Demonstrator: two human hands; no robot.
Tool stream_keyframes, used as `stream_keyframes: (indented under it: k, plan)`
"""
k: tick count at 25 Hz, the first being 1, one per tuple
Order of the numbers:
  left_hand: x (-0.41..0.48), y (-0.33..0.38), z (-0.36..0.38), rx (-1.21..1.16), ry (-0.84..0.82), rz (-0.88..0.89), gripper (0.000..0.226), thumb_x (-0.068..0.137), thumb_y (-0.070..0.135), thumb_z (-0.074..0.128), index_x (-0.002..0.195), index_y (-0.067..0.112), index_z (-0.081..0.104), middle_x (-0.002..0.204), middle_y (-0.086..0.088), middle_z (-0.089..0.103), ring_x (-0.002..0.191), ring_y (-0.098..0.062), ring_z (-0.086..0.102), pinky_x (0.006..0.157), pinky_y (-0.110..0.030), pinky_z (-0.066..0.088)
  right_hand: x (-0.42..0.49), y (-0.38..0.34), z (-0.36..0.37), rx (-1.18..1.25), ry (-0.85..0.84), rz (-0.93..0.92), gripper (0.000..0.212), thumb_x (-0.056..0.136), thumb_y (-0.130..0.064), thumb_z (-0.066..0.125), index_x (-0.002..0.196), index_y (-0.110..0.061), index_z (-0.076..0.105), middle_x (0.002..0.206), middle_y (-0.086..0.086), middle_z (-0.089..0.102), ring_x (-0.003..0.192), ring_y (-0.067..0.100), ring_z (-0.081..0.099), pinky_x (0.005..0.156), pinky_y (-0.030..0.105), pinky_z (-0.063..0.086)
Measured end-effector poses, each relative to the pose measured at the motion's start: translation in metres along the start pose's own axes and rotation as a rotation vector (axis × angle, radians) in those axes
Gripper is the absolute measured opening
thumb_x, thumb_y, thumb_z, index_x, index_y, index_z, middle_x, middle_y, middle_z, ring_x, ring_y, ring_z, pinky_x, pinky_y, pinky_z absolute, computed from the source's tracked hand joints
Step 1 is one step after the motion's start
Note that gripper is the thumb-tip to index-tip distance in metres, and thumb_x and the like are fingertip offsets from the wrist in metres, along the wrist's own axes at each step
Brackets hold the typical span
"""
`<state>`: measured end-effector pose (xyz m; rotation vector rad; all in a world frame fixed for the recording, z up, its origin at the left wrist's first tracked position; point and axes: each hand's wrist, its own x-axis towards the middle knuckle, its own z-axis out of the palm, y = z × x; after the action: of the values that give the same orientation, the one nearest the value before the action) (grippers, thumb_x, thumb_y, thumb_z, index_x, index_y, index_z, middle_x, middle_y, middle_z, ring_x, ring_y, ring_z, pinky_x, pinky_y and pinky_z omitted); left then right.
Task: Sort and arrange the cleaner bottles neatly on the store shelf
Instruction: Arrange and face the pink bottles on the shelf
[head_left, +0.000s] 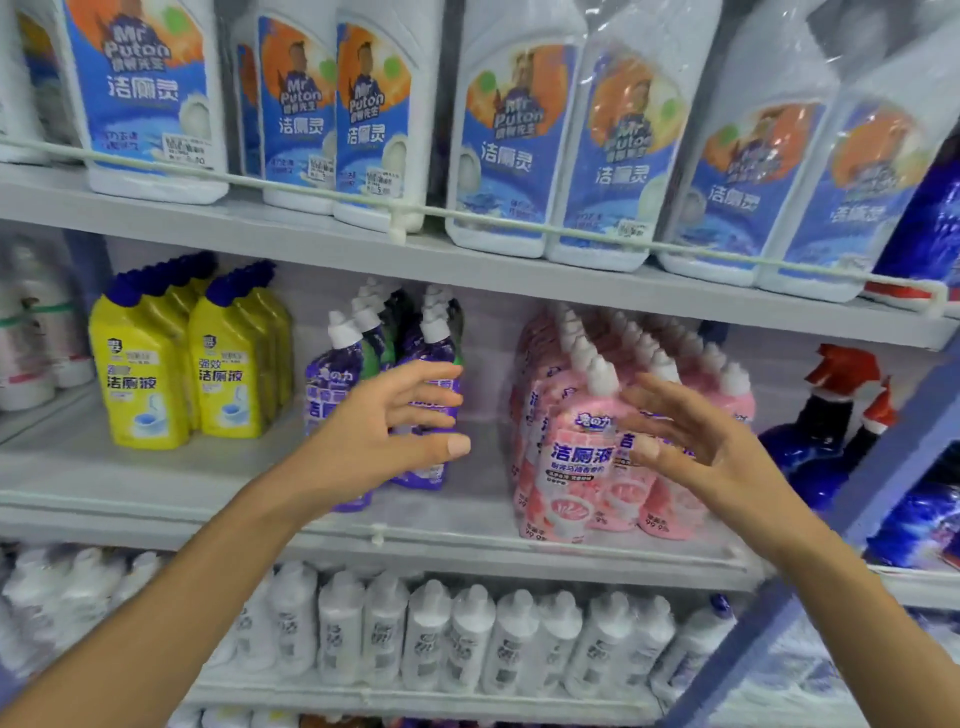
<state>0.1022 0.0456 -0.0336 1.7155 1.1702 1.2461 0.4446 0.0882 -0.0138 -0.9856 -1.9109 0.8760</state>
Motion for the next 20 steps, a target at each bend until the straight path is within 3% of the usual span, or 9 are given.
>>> stream_keyframes:
  k: [4, 6, 8, 12, 17, 20]
  plan:
    - [0.049, 0.001, 0.084, 0.03, -0.025, 0.019, 0.072, 0.071, 0.027, 0.092, 0.135, 0.033, 0.059, 0.13, 0.007, 0.065, 0.117, -0.008, 0.065, 0.1, -0.039, 0.055, -0.019, 0.047, -0.082, -0.097, 0.169, -0.027, 0.069, 0.083, -0.039, 0.076, 0.147, -0.034, 0.049, 0.142, -0.017, 0.059, 0.127, 0.004, 0.06, 0.096, 0.025, 0.055]
    - [0.068, -0.006, 0.114, 0.082, 0.024, 0.022, 0.072, 0.067, 0.036, 0.093, 0.132, 0.035, 0.061, 0.129, 0.012, 0.065, 0.118, -0.005, 0.062, 0.1, -0.041, 0.055, -0.019, 0.073, -0.111, -0.179, 0.275, -0.002, 0.073, 0.08, -0.049, 0.077, 0.146, -0.035, 0.05, 0.142, -0.021, 0.057, 0.126, -0.001, 0.058, 0.101, 0.027, 0.05]
    - [0.078, -0.017, 0.135, 0.125, 0.11, 0.039, 0.071, 0.062, 0.042, 0.092, 0.126, 0.038, 0.062, 0.124, 0.015, 0.068, 0.114, -0.004, 0.064, 0.098, -0.035, 0.055, -0.012, 0.092, -0.122, -0.199, 0.292, 0.038, 0.079, 0.078, -0.053, 0.078, 0.148, -0.033, 0.047, 0.144, -0.022, 0.054, 0.128, -0.002, 0.054, 0.104, 0.029, 0.046]
    - [0.08, -0.027, 0.147, 0.151, 0.202, 0.058, 0.069, 0.063, 0.042, 0.089, 0.125, 0.038, 0.06, 0.12, 0.014, 0.069, 0.107, -0.004, 0.066, 0.09, -0.031, 0.057, 0.011, 0.11, -0.12, -0.095, 0.251, 0.101, 0.079, 0.077, -0.049, 0.079, 0.146, -0.025, 0.049, 0.139, -0.011, 0.058, 0.128, 0.01, 0.056, 0.105, 0.036, 0.05]
    - [0.085, -0.028, 0.141, 0.139, 0.195, 0.044, 0.058, 0.076, 0.014, 0.088, 0.127, 0.027, 0.062, 0.116, 0.006, 0.07, 0.102, -0.006, 0.068, 0.091, -0.034, 0.059, 0.034, 0.124, -0.117, -0.005, 0.343, 0.121, 0.063, 0.075, -0.042, 0.085, 0.131, -0.027, 0.059, 0.116, -0.008, 0.068, 0.112, 0.014, 0.065, 0.092, 0.04, 0.058]
    - [0.085, -0.029, 0.14, 0.148, 0.169, 0.053, 0.057, 0.077, 0.014, 0.087, 0.125, 0.031, 0.061, 0.112, 0.01, 0.071, 0.101, -0.006, 0.067, 0.089, -0.028, 0.058, 0.039, 0.127, -0.114, -0.016, 0.345, 0.109, 0.057, 0.078, -0.034, 0.085, 0.128, -0.025, 0.059, 0.114, -0.004, 0.069, 0.108, 0.016, 0.066, 0.082, 0.031, 0.058]
